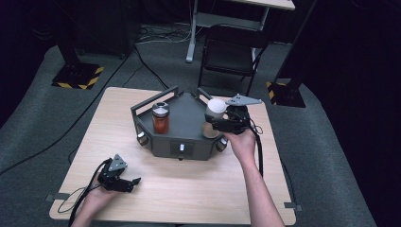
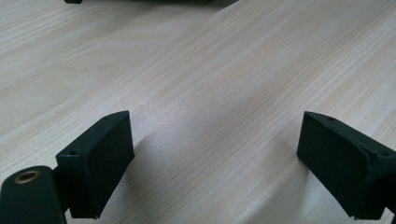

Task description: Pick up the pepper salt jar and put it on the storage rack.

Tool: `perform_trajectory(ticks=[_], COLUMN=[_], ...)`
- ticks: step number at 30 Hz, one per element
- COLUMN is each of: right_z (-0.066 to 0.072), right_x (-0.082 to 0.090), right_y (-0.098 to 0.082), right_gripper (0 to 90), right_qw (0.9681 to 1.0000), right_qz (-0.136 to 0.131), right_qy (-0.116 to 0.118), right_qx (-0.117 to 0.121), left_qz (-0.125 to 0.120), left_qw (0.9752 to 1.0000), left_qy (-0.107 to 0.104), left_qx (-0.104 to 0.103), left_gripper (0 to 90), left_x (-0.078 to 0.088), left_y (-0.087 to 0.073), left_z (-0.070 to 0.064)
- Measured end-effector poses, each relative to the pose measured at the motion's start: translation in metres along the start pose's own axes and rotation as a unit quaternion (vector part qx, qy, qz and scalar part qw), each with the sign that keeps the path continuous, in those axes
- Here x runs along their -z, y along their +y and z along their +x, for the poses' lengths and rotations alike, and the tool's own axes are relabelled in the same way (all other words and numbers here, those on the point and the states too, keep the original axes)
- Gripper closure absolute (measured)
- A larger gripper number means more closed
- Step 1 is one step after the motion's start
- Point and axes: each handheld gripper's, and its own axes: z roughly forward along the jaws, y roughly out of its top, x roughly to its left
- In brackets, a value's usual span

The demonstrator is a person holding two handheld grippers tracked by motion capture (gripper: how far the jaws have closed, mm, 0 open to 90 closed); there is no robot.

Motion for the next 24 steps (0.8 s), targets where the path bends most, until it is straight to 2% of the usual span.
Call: perform_trajectory(ticks=[7,13,24], right_z=[-0.002,-0.001,-0.004], right_x=[-0.015,-0.024,-0.03], right_y=[-0.002,-0.001,-0.001], right_gripper=[34.4,34.4,34.3], right_qw=[0.9999,0.9998,0.9995], right_qz=[-0.001,0.013,0.02], right_qy=[-0.006,-0.013,-0.018], right_qx=[-0.012,-0.011,-0.018], left_qz=[0.0,0.0,0.0], left_qw=[1.0,1.0,1.0], left_qy=[0.0,0.0,-0.001], left_qx=[0.0,0.0,0.0], left_gripper=[10.2,10.1,10.0], left_x=[0.0,0.0,0.0], left_y=[0.0,0.0,0.0], left_z=[0.0,0.0,0.0])
